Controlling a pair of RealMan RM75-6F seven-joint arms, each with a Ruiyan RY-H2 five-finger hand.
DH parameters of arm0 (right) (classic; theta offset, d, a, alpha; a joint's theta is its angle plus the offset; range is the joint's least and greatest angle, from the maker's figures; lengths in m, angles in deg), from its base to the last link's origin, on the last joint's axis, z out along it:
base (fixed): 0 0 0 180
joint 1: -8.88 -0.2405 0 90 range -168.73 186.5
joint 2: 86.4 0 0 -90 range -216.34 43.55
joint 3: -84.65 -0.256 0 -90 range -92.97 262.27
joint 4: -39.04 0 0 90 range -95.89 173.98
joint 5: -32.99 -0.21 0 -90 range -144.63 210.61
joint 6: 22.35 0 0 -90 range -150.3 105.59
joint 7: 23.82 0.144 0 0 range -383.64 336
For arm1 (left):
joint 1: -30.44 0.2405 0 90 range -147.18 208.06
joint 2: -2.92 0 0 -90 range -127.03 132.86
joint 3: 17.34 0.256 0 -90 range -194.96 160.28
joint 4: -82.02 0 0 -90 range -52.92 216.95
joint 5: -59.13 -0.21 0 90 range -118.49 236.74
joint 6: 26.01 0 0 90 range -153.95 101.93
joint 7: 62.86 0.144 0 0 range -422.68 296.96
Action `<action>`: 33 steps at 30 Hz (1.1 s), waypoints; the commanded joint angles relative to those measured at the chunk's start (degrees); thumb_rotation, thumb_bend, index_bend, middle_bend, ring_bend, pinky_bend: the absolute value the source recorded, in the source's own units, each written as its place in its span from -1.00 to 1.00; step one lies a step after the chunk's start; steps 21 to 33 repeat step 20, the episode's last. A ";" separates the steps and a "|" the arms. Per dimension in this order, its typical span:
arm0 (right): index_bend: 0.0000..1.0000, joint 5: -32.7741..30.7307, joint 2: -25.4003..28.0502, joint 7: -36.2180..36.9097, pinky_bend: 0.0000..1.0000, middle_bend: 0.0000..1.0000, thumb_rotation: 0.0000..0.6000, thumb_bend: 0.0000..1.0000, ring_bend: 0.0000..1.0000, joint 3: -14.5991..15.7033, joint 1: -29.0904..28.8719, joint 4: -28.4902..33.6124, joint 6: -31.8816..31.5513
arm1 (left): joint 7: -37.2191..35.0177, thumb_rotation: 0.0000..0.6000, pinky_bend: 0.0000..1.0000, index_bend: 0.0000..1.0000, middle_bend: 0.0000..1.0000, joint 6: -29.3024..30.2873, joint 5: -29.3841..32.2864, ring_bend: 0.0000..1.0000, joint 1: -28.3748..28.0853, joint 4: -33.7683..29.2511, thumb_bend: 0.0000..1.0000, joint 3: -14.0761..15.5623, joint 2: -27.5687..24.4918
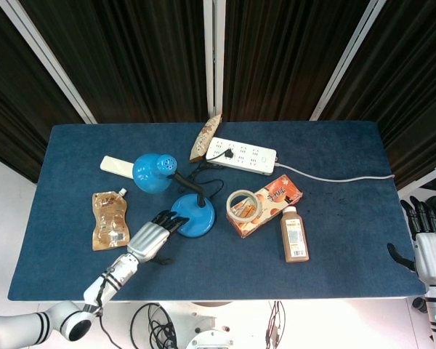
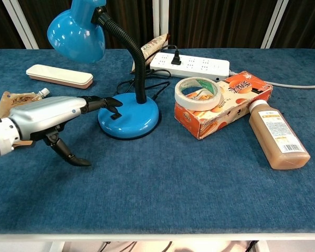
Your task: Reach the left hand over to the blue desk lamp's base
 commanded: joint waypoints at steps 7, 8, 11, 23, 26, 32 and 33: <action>-1.00 0.52 0.34 0.49 -1.00 -1.00 1.00 -0.59 -1.00 0.02 0.05 0.44 -0.33 | 5.22 1.00 -0.97 -0.92 -0.85 13.44 1.38 -1.00 10.05 -11.29 -0.76 3.65 -13.70; -1.00 0.56 0.37 0.49 -1.00 -1.00 1.00 -0.59 -1.00 0.01 0.05 0.50 -0.34 | 5.00 1.00 -0.97 -0.91 -0.85 15.16 1.76 -1.00 11.34 -11.96 -0.76 3.82 -15.24; -1.00 0.82 0.39 0.32 -1.00 -1.00 1.00 -0.59 -1.00 -0.02 -0.03 0.77 -0.47 | 4.14 1.00 -0.97 -0.89 -0.85 20.88 2.78 -1.00 15.27 -12.66 -0.79 3.74 -19.68; -1.00 2.27 0.06 -3.33 -1.00 -1.00 1.00 -0.60 -1.00 0.38 -0.50 1.69 -0.66 | 3.00 1.00 -0.96 -0.89 -0.89 33.24 3.44 -1.00 22.38 -8.98 -0.96 0.72 -25.48; -1.00 2.27 0.06 -3.33 -1.00 -1.00 1.00 -0.60 -1.00 0.38 -0.50 1.69 -0.66 | 3.00 1.00 -0.96 -0.89 -0.89 33.24 3.44 -1.00 22.38 -8.98 -0.96 0.72 -25.48; -1.00 2.27 0.06 -3.33 -1.00 -1.00 1.00 -0.60 -1.00 0.38 -0.50 1.69 -0.66 | 3.00 1.00 -0.96 -0.89 -0.89 33.24 3.44 -1.00 22.38 -8.98 -0.96 0.72 -25.48; -1.00 2.27 0.06 -3.33 -1.00 -1.00 1.00 -0.60 -1.00 0.38 -0.50 1.69 -0.66 | 3.00 1.00 -0.96 -0.89 -0.89 33.24 3.44 -1.00 22.38 -8.98 -0.96 0.72 -25.48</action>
